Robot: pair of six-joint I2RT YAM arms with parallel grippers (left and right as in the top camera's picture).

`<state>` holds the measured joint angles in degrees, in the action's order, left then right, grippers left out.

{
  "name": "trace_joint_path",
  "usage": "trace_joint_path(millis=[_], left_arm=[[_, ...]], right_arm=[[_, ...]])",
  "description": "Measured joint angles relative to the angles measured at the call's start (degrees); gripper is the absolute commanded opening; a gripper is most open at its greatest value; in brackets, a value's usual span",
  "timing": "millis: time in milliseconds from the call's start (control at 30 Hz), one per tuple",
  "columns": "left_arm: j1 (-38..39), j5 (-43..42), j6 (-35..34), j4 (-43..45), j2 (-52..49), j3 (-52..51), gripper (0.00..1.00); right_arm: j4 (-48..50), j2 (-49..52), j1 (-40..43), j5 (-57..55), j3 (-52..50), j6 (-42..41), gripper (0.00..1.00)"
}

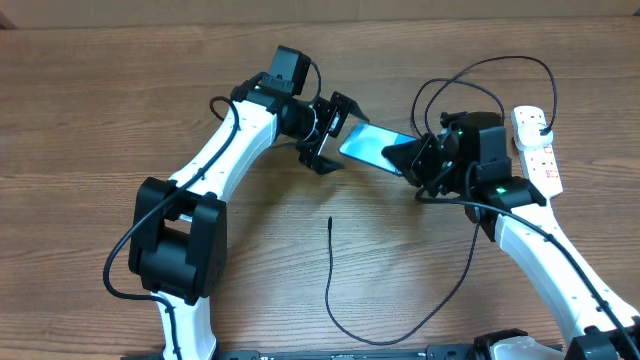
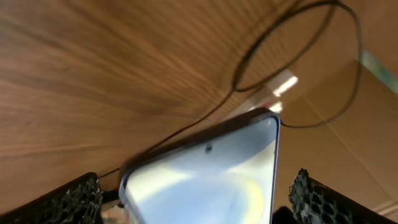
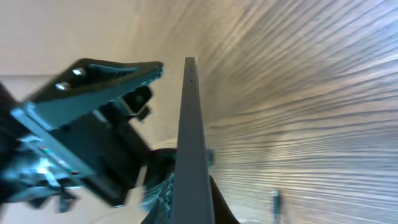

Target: Plug charger to phone and switch on socket

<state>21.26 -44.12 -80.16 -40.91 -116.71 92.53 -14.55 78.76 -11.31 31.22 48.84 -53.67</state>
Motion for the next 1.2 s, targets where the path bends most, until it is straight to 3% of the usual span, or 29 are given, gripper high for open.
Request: trace_joint_path(millis=[833, 1200], left_arm=[[0.0, 1.5, 0.0, 18.4, 1.3, 0.2, 1.00], [0.0, 3.4, -2.6, 18.6, 1.3, 0.2, 1.00]], right_arm=[[7.3, 0.0, 1.5, 3.3, 0.0, -44.1, 0.04], [13.4, 0.1, 1.5, 3.3, 0.0, -53.0, 0.04]])
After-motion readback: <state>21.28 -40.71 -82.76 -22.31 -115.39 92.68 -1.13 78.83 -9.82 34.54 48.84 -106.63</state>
